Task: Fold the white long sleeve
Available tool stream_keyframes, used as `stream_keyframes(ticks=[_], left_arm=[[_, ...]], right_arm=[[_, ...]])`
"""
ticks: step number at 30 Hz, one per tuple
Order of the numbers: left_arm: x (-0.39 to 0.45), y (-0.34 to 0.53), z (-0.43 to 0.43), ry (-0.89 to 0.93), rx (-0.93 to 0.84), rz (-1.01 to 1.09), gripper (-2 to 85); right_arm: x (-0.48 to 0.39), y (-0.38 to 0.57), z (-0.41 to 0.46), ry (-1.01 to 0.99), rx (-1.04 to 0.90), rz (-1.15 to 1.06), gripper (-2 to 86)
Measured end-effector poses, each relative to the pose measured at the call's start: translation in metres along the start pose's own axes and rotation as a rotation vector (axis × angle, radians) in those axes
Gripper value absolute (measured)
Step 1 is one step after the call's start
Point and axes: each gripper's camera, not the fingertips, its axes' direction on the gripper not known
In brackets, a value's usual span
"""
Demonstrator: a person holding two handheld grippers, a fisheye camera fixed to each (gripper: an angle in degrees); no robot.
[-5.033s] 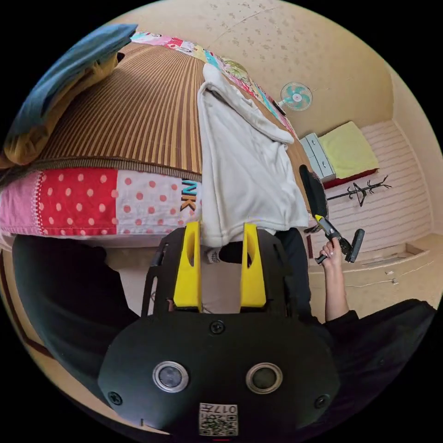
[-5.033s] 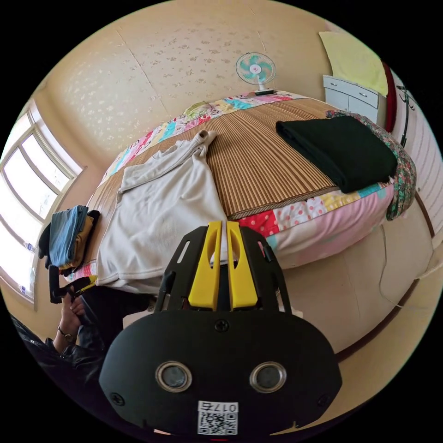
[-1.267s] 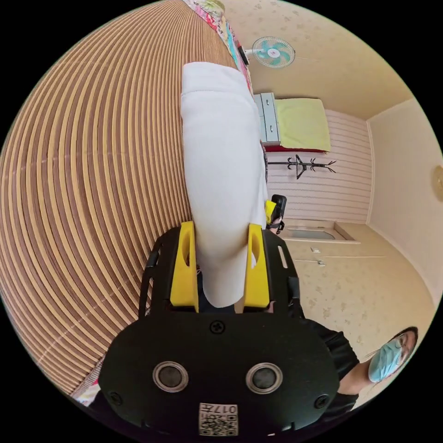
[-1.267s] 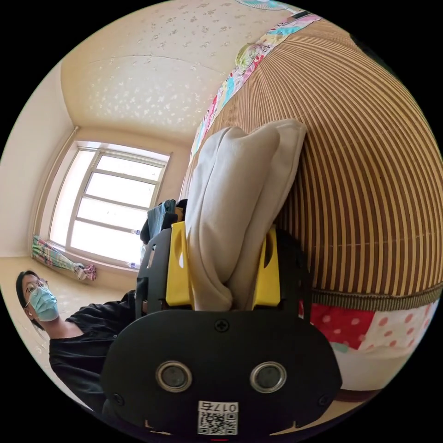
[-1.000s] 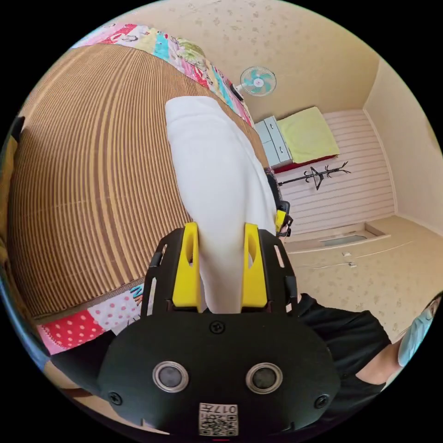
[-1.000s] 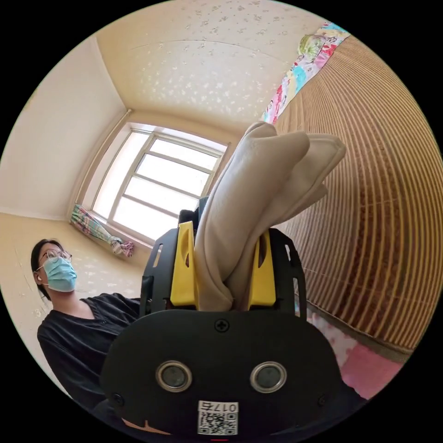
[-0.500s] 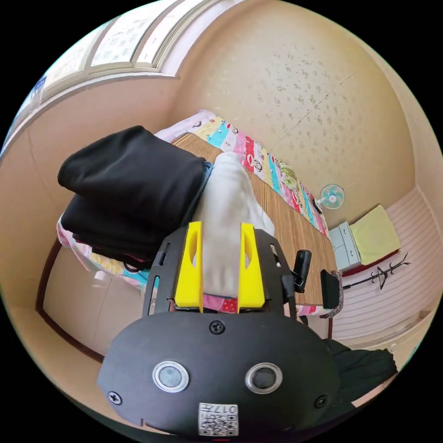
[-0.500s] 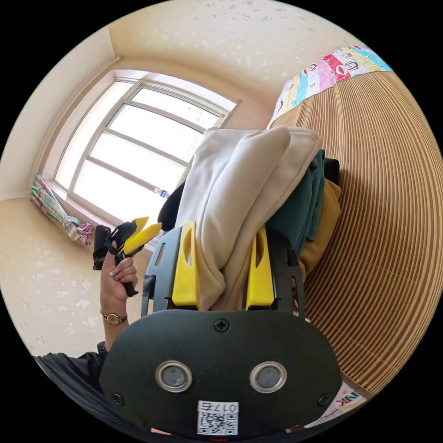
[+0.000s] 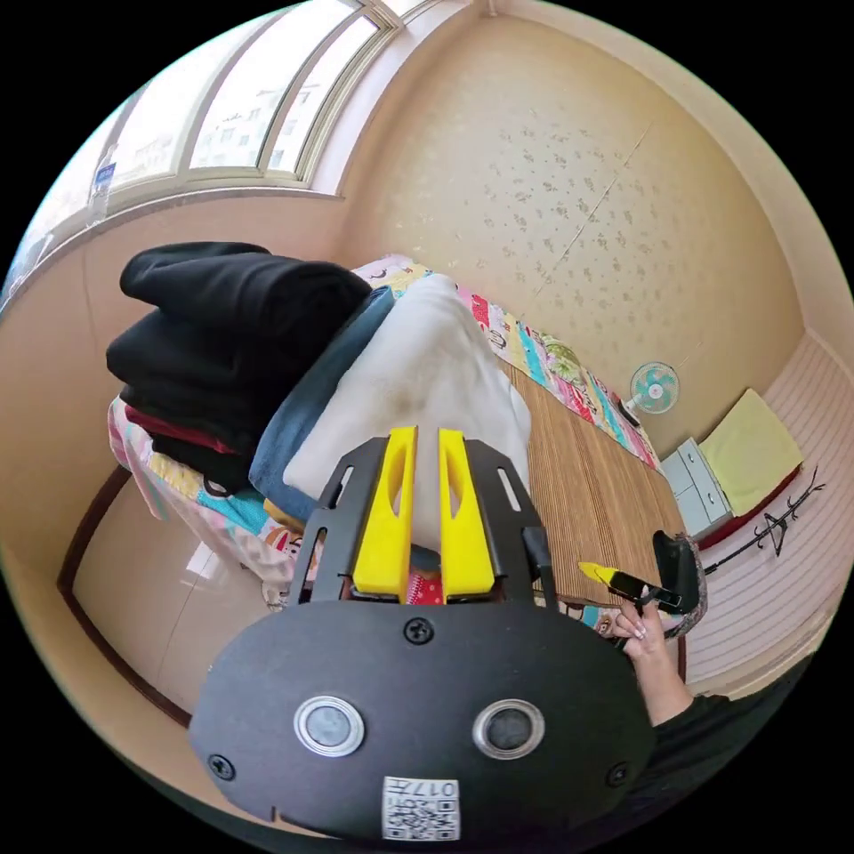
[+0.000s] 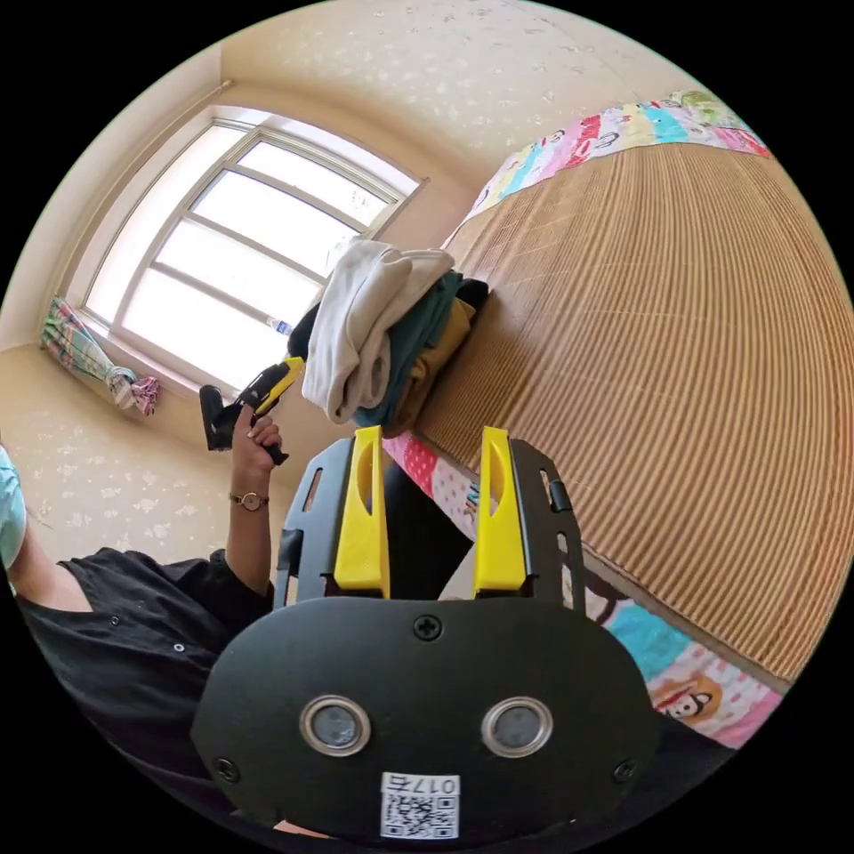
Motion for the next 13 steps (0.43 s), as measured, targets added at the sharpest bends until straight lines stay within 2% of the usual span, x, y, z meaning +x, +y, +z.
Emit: stream_keyframes(ticks=[3, 5, 7, 9, 10, 12, 13], left_arm=[[0.012, 0.038, 0.002, 0.244, 0.008, 0.001, 5.1], [0.012, 0.062, 0.033, 0.618, -0.068, -0.089, 5.1], [0.022, 0.073, 0.063, 0.823, -0.120, -0.112, 5.1], [0.040, 0.079, 0.091, 0.872, -0.212, -0.115, 5.3], [0.053, 0.081, 0.108, 0.897, -0.279, -0.134, 5.8], [0.073, 0.084, 0.126, 0.993, -0.316, -0.160, 6.4], [0.086, 0.086, 0.134, 1.052, -0.321, -0.178, 6.6]], right_arm=[[0.050, 0.063, -0.090, 0.185, 0.123, 0.121, 12.6], [0.081, 0.101, -0.165, 0.354, 0.234, 0.250, 11.9], [0.098, 0.126, -0.224, 0.482, 0.370, 0.345, 11.7], [0.113, 0.156, -0.280, 0.611, 0.550, 0.503, 11.8], [0.127, 0.178, -0.313, 0.638, 0.688, 0.630, 12.0], [0.153, 0.216, -0.349, 0.540, 0.895, 0.822, 12.5], [0.172, 0.238, -0.362, 0.406, 1.017, 0.891, 12.8]])
